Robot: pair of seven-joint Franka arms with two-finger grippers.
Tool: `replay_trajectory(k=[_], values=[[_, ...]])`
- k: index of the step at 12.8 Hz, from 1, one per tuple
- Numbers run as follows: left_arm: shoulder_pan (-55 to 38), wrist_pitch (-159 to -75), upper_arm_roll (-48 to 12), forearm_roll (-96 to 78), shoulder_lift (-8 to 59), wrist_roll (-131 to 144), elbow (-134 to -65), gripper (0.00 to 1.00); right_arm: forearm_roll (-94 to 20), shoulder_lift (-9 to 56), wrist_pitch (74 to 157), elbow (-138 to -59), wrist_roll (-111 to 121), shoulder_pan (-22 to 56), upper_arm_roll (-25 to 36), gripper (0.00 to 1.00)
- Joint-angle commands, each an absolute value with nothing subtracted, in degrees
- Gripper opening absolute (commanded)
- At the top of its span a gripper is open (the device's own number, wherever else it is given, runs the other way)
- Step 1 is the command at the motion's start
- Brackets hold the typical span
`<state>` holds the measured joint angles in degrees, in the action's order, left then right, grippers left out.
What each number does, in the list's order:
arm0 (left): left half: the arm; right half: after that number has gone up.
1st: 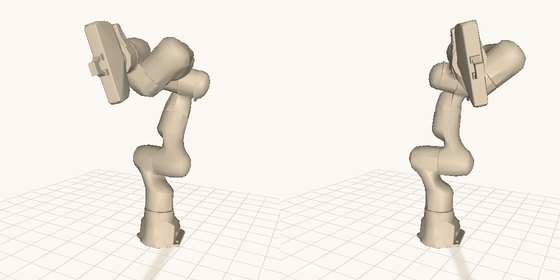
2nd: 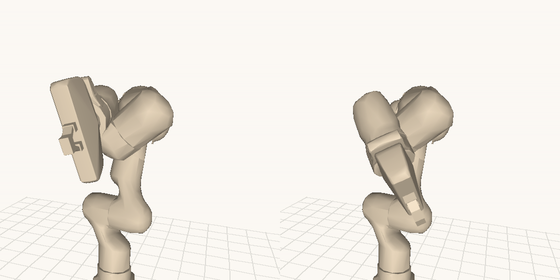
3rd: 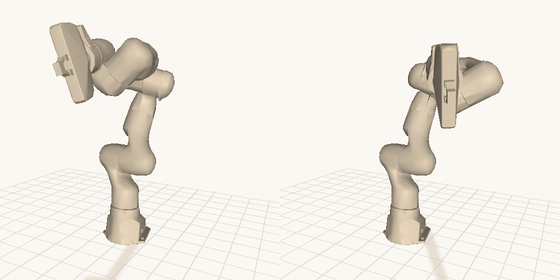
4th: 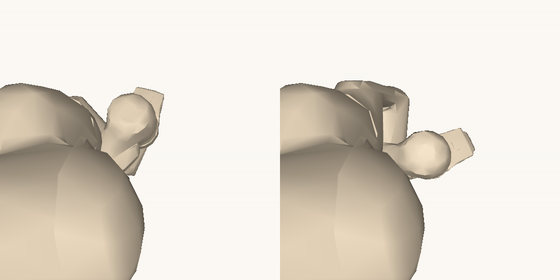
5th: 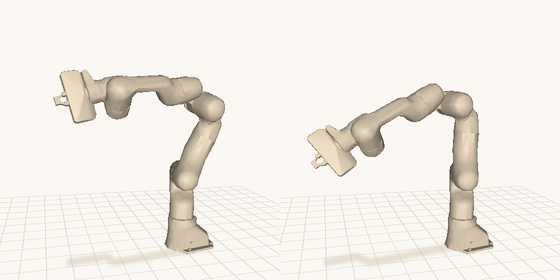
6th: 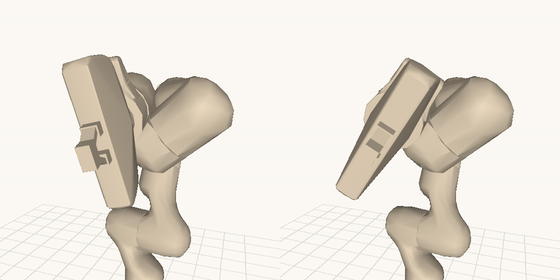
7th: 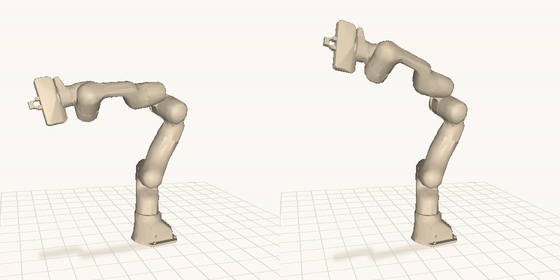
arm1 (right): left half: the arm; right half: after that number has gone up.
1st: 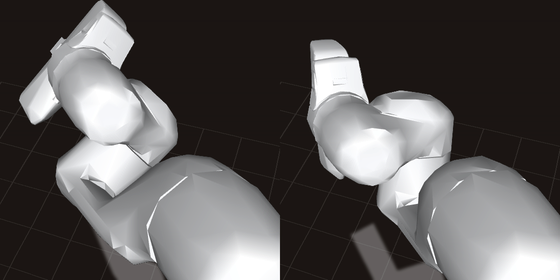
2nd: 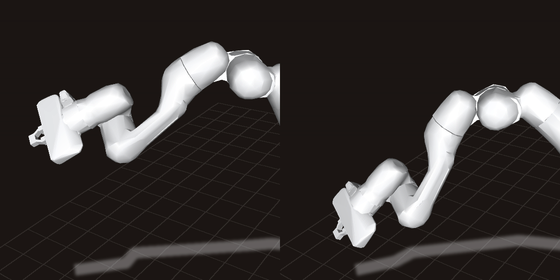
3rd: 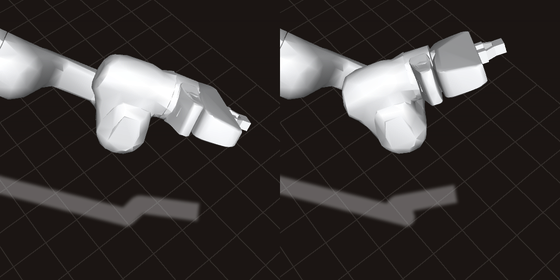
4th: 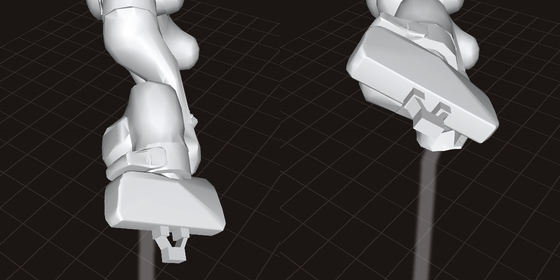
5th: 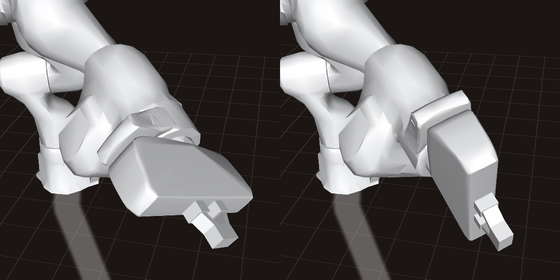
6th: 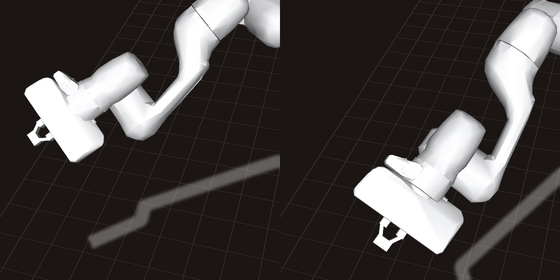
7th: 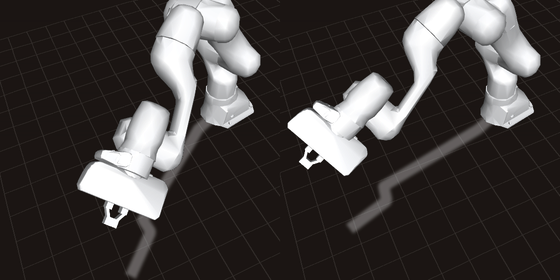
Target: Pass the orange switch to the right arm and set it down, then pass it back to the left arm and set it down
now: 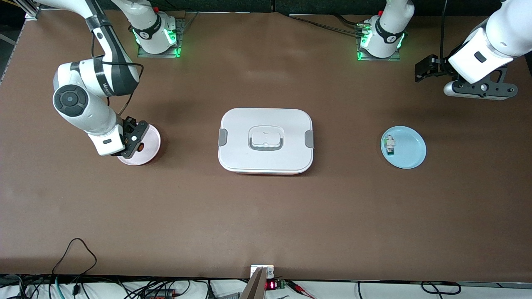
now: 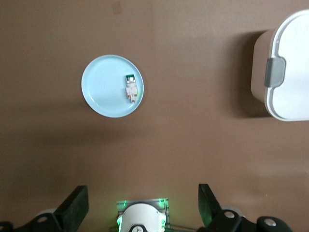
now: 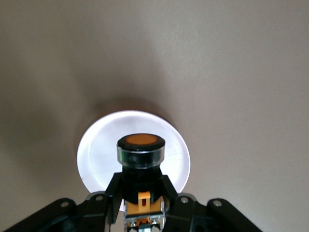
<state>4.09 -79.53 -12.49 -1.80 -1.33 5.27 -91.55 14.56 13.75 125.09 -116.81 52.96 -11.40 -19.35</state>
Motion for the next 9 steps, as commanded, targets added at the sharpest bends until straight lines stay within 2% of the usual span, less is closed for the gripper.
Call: replay_trajectory(k=[1,3,6,9], values=[[2.9,-83.5,-9.5,-1.1,-2.1,4.4,-93.0,1.0,15.3,12.7,130.5,-121.0,58.8,-15.1,-19.9,0.24],[1.3,-83.6,-8.3,-2.9,-1.9,2.9,-92.5,1.0,15.3,13.6,134.0,-123.4,61.9,-17.0,-19.9,0.24],[0.6,-83.3,-8.1,-1.7,-1.8,3.3,-92.1,1.0,15.5,15.2,134.3,-123.5,64.2,-17.8,-19.9,0.25],[0.5,-84.1,-8.5,1.8,-1.8,3.3,-92.2,1.0,17.1,16.4,139.5,-126.5,64.6,-19.2,-19.9,0.25]])
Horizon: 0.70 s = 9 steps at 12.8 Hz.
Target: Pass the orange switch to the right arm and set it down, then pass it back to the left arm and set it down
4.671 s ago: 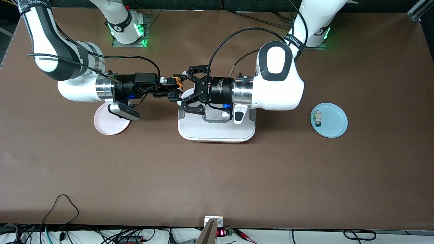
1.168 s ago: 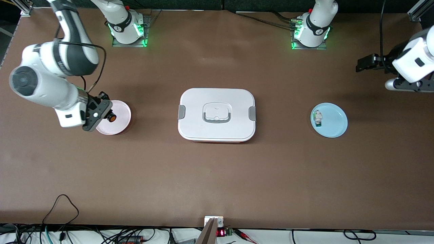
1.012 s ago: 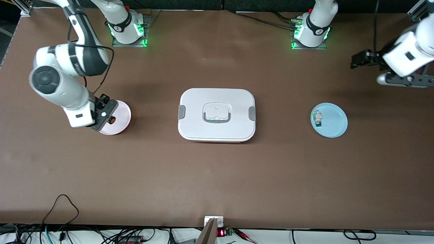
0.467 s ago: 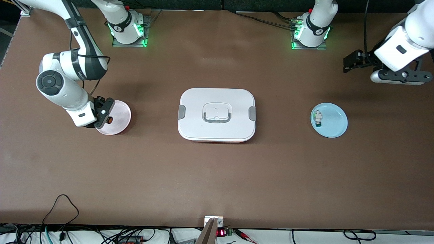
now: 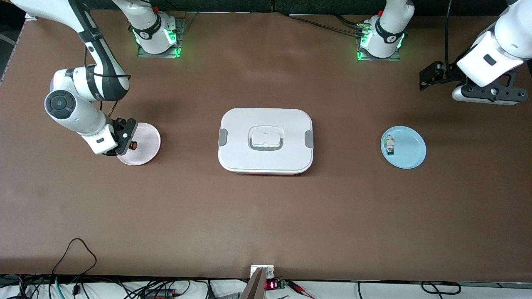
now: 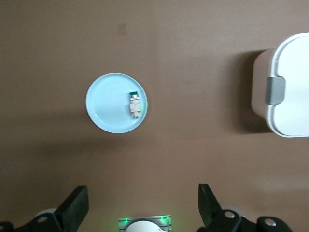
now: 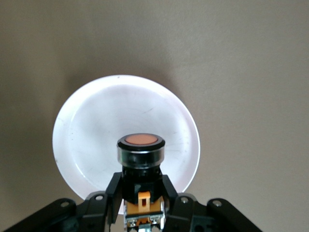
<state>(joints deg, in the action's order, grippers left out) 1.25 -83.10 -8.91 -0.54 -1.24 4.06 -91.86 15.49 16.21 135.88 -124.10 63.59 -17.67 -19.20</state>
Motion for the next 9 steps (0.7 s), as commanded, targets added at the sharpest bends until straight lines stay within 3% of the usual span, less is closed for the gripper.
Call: replay_trajectory(k=[1,9], values=[[0.5,-86.1,-8.5,1.6,-1.8,3.1,-92.5,1.0,17.2,17.0,141.2,-127.3,64.8,-19.2,-19.9,0.25],[0.5,-84.9,-8.4,1.8,-0.8,-3.5,-92.1,1.0,22.0,20.9,148.3,-131.0,65.6,-20.4,-19.8,0.25]])
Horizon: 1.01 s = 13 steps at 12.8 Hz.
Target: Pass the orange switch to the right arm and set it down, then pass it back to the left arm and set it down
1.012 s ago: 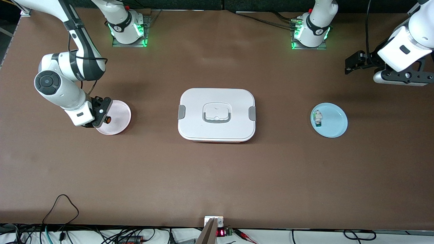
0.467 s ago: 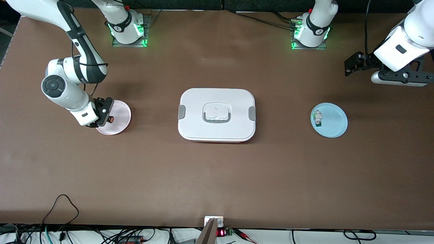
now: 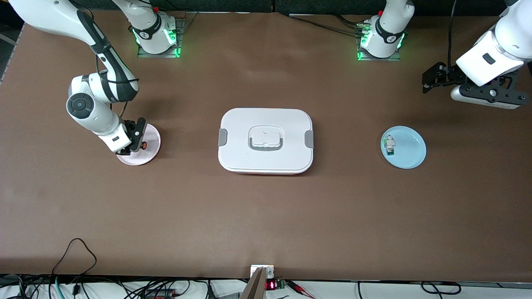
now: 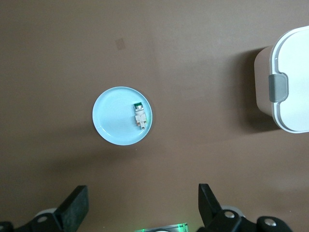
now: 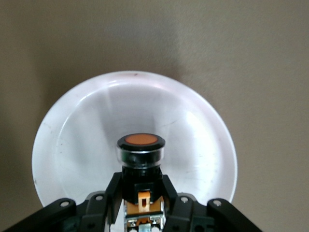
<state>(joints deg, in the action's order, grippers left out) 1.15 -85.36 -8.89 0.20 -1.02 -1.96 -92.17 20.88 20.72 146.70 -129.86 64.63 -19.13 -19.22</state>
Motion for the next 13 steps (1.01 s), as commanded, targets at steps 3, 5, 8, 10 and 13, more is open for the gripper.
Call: replay_trajectory(k=[3,5,8,10,13], values=[[0.2,-84.8,-8.3,2.0,0.3,-3.3,-90.2,1.0,22.1,21.4,148.7,-131.8,65.6,-20.4,-19.7,0.25],[0.1,-84.5,-8.2,2.0,0.3,-1.5,-90.4,1.0,22.0,22.1,148.9,-131.8,64.6,-21.4,-19.7,0.99],[0.2,-84.4,-8.4,1.6,0.2,0.8,-90.4,1.0,21.3,20.2,148.5,-130.9,62.7,-21.4,-19.8,1.0],[0.8,-84.4,-8.4,1.5,0.6,-0.3,-90.4,1.0,21.1,18.0,145.9,-128.2,60.5,-20.8,-20.1,1.0],[0.8,-84.4,-8.7,1.4,0.6,-0.1,-90.3,1.0,19.3,17.3,132.5,-116.5,59.2,-20.5,-22.5,1.0]])
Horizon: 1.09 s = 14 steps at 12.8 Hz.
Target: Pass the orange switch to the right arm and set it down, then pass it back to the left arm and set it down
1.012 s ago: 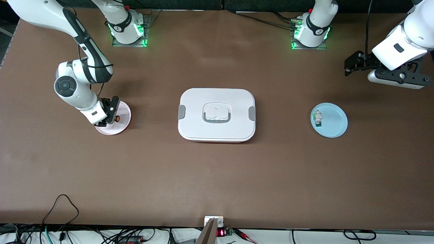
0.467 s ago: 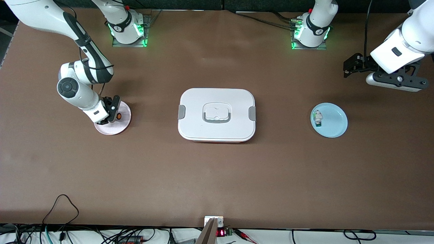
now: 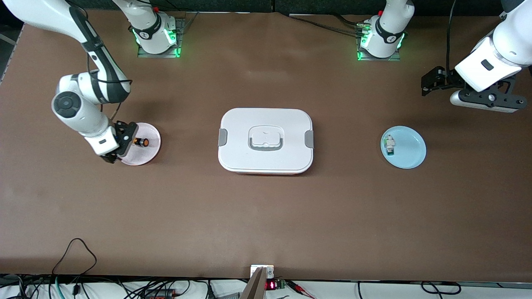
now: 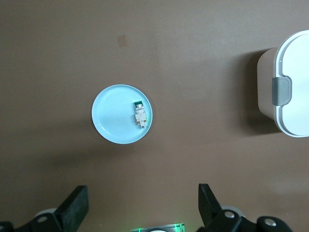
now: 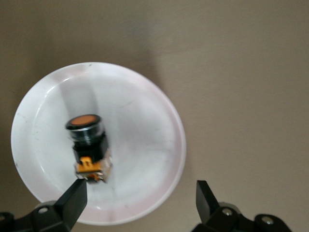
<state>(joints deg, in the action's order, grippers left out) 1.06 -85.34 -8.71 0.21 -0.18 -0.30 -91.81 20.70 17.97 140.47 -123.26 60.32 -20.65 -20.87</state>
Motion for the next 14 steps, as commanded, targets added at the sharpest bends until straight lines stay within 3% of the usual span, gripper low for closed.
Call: replay_trajectory(k=[1,8,14], values=[[0.8,-84.4,-8.7,1.4,0.6,-0.1,-90.3,1.0,15.9,17.3,128.2,-112.9,58.7,-20.5,-23.0,1.0],[0.8,-84.4,-8.7,1.3,0.6,-0.1,-90.2,1.0,8.7,16.3,106.1,-94.2,36.4,-18.5,-25.2,1.0],[0.8,-84.3,-8.7,1.3,0.6,-0.1,-90.2,1.0,3.3,14.1,96.9,-88.0,9.9,-17.3,-25.0,1.0]])
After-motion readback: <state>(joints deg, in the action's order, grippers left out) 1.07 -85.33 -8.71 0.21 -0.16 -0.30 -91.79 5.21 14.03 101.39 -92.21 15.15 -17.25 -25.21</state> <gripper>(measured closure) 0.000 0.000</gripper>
